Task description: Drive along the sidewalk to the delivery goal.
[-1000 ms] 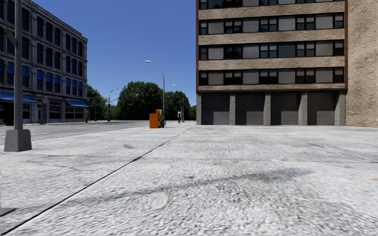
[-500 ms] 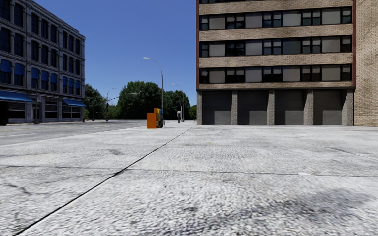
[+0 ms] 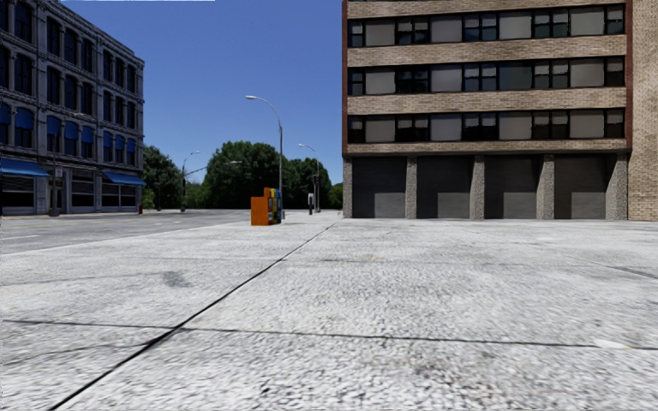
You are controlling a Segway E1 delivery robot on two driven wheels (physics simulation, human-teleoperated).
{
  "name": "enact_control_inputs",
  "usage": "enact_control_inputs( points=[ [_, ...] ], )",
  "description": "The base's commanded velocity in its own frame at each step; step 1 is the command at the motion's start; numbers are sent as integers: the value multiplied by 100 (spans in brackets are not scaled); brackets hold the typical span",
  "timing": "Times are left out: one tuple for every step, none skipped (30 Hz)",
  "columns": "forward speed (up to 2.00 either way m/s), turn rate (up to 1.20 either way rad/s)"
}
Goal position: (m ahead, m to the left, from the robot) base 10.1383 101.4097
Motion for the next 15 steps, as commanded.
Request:
enact_control_inputs(
  points=[
    [154,0],
    [154,0],
    [154,0],
    [154,0],
    [154,0],
    [154,0],
    [154,0],
    [154,0],
    [154,0],
    [154,0],
    [154,0],
    [161,0],
    [161,0],
    [200,0],
    [200,0]
  ],
)
